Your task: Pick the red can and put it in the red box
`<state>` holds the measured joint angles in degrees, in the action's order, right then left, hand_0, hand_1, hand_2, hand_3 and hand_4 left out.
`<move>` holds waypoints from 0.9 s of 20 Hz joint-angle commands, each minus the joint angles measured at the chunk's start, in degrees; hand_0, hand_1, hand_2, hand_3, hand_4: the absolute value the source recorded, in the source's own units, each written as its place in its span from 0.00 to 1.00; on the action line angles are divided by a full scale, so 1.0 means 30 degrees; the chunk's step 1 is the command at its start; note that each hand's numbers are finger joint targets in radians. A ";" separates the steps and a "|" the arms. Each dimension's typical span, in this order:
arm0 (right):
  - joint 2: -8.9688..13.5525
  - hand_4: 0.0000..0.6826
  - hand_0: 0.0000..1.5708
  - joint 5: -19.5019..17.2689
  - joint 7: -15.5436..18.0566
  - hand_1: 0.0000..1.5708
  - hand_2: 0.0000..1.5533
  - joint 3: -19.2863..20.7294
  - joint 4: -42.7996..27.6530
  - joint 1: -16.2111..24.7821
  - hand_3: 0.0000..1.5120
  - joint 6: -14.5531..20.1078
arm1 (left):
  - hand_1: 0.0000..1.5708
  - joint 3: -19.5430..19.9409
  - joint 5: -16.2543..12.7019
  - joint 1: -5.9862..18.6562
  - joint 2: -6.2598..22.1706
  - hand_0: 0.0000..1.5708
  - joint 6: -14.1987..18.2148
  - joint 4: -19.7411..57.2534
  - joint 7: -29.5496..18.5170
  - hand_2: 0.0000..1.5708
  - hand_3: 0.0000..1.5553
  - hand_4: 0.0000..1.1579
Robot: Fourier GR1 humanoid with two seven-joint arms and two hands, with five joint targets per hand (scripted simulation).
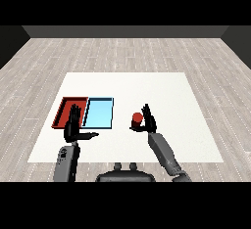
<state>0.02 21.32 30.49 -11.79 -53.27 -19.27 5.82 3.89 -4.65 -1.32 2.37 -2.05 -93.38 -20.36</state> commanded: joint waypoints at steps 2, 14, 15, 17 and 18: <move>-0.0005 0.00 0.00 0.0157 -0.1187 0.00 0.00 -0.1058 -0.1559 0.0533 0.00 0.1446 | 0.00 0.0806 -0.0718 -0.0169 0.0641 0.00 -0.0888 0.0555 -0.0573 0.00 0.00 0.00; -0.0004 0.00 0.00 0.1228 -0.0282 0.00 0.00 -0.1074 0.2045 -0.2323 0.00 0.1339 | 0.00 0.0026 0.0109 0.1141 0.0133 0.00 0.0455 -0.0536 0.1317 0.00 0.00 0.00; -0.0004 0.00 0.00 0.2038 0.0832 0.00 0.00 -0.1943 0.1985 -0.1843 0.00 0.1553 | 0.00 0.0831 -0.0674 0.0362 0.0693 0.00 -0.0525 -0.0171 0.0303 0.00 0.00 0.00; -0.0005 0.00 0.00 0.2096 0.1398 0.00 0.00 -0.0929 0.4626 -0.3333 0.00 0.0403 | 0.00 0.0255 -0.0577 -0.1472 0.0239 0.00 -0.0486 -0.1595 0.0265 0.00 0.00 0.00; -0.0005 0.00 0.00 0.2140 0.1899 0.00 0.00 -0.1319 0.4975 -0.3076 0.00 0.0171 | 0.00 -0.0014 0.0207 -0.0462 0.0079 0.00 0.0095 -0.0958 0.0136 0.00 0.00 0.00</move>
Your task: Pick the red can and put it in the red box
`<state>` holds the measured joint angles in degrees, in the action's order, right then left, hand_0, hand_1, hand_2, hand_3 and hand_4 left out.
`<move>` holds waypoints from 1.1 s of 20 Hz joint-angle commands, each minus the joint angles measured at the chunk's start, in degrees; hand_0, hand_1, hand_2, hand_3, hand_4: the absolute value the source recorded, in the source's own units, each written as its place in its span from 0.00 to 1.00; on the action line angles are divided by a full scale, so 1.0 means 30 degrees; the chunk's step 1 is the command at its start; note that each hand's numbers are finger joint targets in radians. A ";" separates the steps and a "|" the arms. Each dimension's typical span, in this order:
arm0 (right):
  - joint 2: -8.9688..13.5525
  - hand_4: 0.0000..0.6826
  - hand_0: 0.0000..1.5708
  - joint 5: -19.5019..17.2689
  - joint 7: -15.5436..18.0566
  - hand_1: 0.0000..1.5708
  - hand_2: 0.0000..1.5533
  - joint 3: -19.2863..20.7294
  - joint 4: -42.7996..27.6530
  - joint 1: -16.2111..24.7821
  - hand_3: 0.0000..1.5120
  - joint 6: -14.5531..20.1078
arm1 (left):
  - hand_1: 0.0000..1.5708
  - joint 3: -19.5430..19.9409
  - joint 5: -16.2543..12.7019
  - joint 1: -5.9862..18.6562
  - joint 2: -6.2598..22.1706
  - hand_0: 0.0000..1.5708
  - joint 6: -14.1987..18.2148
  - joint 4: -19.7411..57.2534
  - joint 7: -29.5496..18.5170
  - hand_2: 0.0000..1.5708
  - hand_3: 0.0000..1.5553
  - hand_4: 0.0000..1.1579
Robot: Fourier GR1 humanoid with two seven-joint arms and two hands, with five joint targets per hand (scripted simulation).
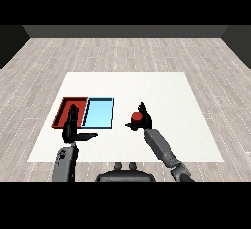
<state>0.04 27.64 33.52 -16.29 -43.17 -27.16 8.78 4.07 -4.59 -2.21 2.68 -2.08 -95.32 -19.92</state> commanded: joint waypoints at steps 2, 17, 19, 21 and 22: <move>-0.0012 0.00 0.00 -0.1151 -0.1308 0.00 0.00 0.0190 -0.2739 0.1910 0.00 0.0242 | 0.00 -0.0257 0.0197 -0.0356 -0.0374 0.00 0.0166 0.0250 -0.0322 0.00 0.00 0.00; -0.0009 0.96 0.93 -0.2444 -0.2000 0.93 0.94 -0.0493 -0.1498 -0.0466 0.94 0.3828 | 0.00 0.0072 0.0139 -0.0739 0.0036 0.00 -0.0312 0.0131 -0.0780 0.00 0.00 0.00; 0.0169 0.94 0.93 -0.2983 -0.1565 0.93 0.93 -0.0666 -0.2508 0.1125 0.94 0.3416 | 0.00 -0.0582 0.0645 -0.0794 -0.0491 0.00 -0.0078 0.0433 -0.1233 0.00 0.00 0.00; 0.0489 0.95 0.93 -0.3103 -0.2201 0.93 0.94 -0.0210 -0.2913 0.0342 0.94 0.3348 | 0.00 -0.0029 0.0404 0.0987 -0.0160 0.00 0.0484 0.0173 0.0206 0.00 0.00 0.00; -0.0005 0.96 0.94 -0.2264 -0.1254 0.94 0.94 -0.1389 -0.1665 -0.0178 0.94 0.4033 | 0.00 0.0146 0.0044 0.0445 0.0049 0.00 -0.0481 0.1415 -0.1095 0.00 0.00 0.00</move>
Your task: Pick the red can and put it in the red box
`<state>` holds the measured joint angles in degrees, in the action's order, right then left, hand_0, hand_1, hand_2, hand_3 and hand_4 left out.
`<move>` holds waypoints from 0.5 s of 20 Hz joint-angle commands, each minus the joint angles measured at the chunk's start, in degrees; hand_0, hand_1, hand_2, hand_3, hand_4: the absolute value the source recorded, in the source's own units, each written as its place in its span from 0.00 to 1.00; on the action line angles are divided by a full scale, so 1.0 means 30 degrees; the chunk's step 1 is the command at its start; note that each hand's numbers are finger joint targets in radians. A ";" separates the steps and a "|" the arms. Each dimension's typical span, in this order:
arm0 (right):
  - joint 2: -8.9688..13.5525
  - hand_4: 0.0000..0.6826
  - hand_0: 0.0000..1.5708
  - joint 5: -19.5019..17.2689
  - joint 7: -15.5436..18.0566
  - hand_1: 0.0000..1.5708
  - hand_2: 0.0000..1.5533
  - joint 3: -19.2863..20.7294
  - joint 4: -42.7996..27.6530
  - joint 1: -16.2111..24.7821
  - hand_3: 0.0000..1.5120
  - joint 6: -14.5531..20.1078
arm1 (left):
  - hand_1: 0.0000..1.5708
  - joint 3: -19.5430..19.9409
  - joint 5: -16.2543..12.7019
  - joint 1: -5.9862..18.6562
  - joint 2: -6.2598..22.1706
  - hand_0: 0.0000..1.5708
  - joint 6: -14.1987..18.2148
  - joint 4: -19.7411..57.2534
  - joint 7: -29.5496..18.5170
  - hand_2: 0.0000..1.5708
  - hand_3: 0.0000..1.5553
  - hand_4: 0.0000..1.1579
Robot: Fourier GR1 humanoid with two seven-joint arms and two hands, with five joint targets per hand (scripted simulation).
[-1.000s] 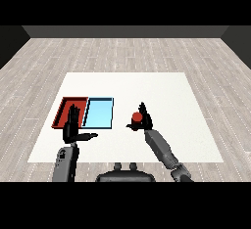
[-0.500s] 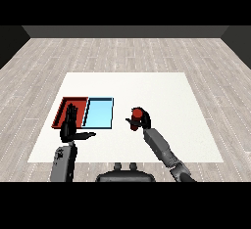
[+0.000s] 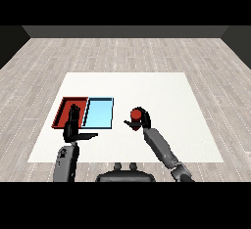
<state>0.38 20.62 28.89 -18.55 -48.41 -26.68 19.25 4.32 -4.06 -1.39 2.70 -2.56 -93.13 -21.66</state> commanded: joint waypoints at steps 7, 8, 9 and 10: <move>-0.0110 0.96 0.91 -0.1809 -0.0599 0.91 0.93 0.0371 -0.3135 0.0944 0.93 0.0285 | 0.00 -0.1506 0.1540 -0.0608 -0.0415 0.00 0.0548 0.0688 -0.0663 0.00 0.00 0.00; -0.0113 0.95 0.91 -0.1385 -0.0946 0.91 0.92 -0.0256 -0.4118 0.0668 0.93 0.1095 | 0.00 -0.1521 0.1235 0.0111 -0.0279 0.00 0.0341 0.0586 0.0305 0.00 0.00 0.00; -0.0110 0.95 0.92 -0.2211 -0.2569 0.92 0.93 -0.0677 -0.6218 0.1643 0.93 0.1041 | 0.00 -0.1980 0.1542 -0.0205 -0.0697 0.00 0.0325 0.1324 -0.0634 0.00 0.00 0.00; -0.0118 0.95 0.92 -0.1855 -0.2558 0.92 0.93 -0.0485 -0.5813 0.0375 0.93 0.1658 | 0.00 -0.1927 0.1212 0.0666 -0.0649 0.00 0.0335 0.0934 0.0651 0.00 0.00 0.00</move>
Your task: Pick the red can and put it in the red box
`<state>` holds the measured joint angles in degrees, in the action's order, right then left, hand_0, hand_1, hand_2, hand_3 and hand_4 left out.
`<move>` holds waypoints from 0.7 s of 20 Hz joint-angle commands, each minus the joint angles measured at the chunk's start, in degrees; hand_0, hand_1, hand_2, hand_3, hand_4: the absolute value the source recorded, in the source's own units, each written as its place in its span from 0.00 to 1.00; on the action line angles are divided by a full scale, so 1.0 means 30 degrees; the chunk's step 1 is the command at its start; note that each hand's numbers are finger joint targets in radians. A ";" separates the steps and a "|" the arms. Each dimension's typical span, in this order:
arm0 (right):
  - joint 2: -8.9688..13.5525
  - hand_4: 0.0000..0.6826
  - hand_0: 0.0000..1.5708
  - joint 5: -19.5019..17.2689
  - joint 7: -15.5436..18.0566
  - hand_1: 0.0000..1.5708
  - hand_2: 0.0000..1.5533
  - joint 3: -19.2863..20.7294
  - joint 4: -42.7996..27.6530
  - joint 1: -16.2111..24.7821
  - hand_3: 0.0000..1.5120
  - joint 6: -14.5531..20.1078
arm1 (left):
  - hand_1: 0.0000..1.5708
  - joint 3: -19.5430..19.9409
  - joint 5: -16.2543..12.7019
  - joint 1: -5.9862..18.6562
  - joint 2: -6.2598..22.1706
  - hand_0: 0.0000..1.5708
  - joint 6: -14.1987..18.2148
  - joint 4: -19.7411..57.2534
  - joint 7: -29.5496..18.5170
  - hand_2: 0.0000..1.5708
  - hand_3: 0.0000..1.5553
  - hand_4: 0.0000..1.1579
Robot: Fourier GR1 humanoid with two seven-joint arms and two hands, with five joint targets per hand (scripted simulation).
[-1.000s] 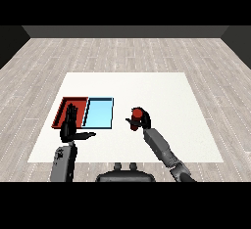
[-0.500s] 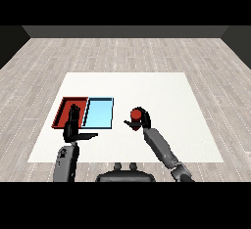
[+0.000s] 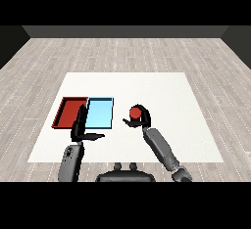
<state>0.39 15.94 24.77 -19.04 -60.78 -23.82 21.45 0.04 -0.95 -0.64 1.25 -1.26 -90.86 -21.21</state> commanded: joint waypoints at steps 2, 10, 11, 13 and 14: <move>0.0109 0.95 0.91 -0.0732 -0.0118 0.91 0.93 -0.0262 -0.2691 0.1636 0.93 0.0005 | 0.00 -0.0945 0.0613 0.1527 -0.0163 0.00 0.0031 0.0181 0.1565 0.00 0.00 0.00; 0.0151 0.95 0.91 -0.1368 -0.1700 0.91 0.93 0.1589 -0.2921 0.0382 0.94 -0.1032 | 0.00 -0.3643 -0.0125 0.2201 -0.0413 0.00 0.1643 0.0673 0.2477 0.00 0.00 0.00; 0.0378 0.95 0.91 -0.1516 -0.2922 0.91 0.93 0.1581 -0.3832 -0.0124 0.94 -0.0797 | 0.00 -0.3739 -0.0142 0.2258 -0.0414 0.00 0.1765 0.0713 0.2483 0.00 0.00 0.00; -0.0007 0.95 0.91 -0.1773 -0.2629 0.91 0.93 0.1543 -0.3810 0.0604 0.94 -0.0876 | 0.00 -0.5177 -0.0417 0.2273 -0.0415 0.00 0.2908 0.1979 0.1410 0.00 0.00 0.00; -0.0120 0.96 0.90 -0.0839 -0.1755 0.90 0.93 0.1343 -0.2282 -0.0637 0.94 -0.0579 | 0.00 -0.4879 -0.0680 0.3117 -0.0415 0.00 0.2822 0.0389 0.3622 0.00 0.00 0.00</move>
<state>0.43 12.15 19.48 -15.44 -69.50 -23.00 19.51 -12.04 -1.60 6.23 0.08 5.01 -88.62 -13.82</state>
